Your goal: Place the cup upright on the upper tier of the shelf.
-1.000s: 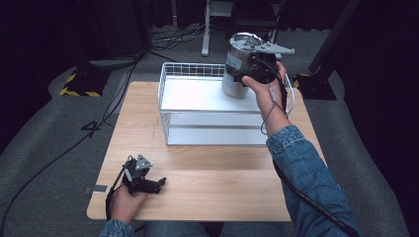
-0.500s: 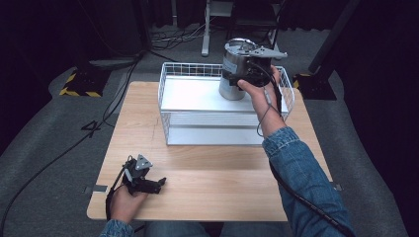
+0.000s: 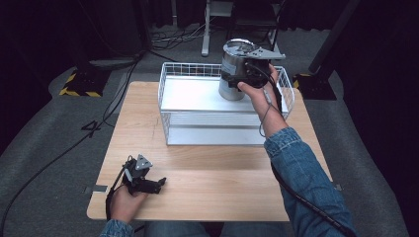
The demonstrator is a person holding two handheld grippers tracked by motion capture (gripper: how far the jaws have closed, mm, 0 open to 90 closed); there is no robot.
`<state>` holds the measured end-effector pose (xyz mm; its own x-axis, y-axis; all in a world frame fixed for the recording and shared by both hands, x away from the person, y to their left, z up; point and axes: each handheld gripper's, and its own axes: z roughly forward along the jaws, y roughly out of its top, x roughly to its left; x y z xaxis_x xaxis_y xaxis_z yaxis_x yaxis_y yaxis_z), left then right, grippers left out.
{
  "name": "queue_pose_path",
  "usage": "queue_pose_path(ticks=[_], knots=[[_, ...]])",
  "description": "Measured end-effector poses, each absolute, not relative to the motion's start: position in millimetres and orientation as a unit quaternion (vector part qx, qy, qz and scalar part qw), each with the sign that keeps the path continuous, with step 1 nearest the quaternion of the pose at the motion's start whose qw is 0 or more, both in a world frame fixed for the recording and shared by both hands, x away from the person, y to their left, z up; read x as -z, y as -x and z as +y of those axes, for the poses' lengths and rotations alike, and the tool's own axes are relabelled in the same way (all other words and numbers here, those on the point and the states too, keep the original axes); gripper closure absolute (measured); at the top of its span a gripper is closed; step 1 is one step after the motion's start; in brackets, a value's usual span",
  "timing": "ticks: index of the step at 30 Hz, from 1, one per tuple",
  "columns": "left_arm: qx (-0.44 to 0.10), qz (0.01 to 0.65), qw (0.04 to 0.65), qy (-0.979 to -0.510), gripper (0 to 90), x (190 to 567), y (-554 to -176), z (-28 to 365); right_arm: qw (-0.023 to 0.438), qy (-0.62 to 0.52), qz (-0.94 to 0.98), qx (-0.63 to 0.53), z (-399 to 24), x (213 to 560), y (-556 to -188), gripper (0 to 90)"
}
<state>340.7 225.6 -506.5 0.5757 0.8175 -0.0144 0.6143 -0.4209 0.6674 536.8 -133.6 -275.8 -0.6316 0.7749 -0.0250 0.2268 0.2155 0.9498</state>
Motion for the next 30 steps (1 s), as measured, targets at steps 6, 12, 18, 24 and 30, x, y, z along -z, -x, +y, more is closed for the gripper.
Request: queue_pose_path(ticks=[6,12,18,24,30], knots=[[-0.158,0.433,0.32,-0.828,1.2,506,-341,226,0.263,-0.349,0.737,-0.516,-132,280,-537,0.1],[-0.158,0.433,0.32,-0.828,1.2,506,-341,226,0.26,-0.341,0.747,-0.508,-136,280,-535,0.0],[-0.158,0.433,0.32,-0.828,1.1,506,-341,226,0.245,-0.346,0.733,-0.532,-141,275,-532,0.0],[-0.158,0.432,0.319,-0.829,1.2,506,-341,226,0.25,-0.339,0.735,-0.532,-148,272,-525,0.0],[-0.158,0.432,0.319,-0.829,1.1,506,-341,226,0.244,-0.335,0.734,-0.538,-161,267,-516,0.0]])
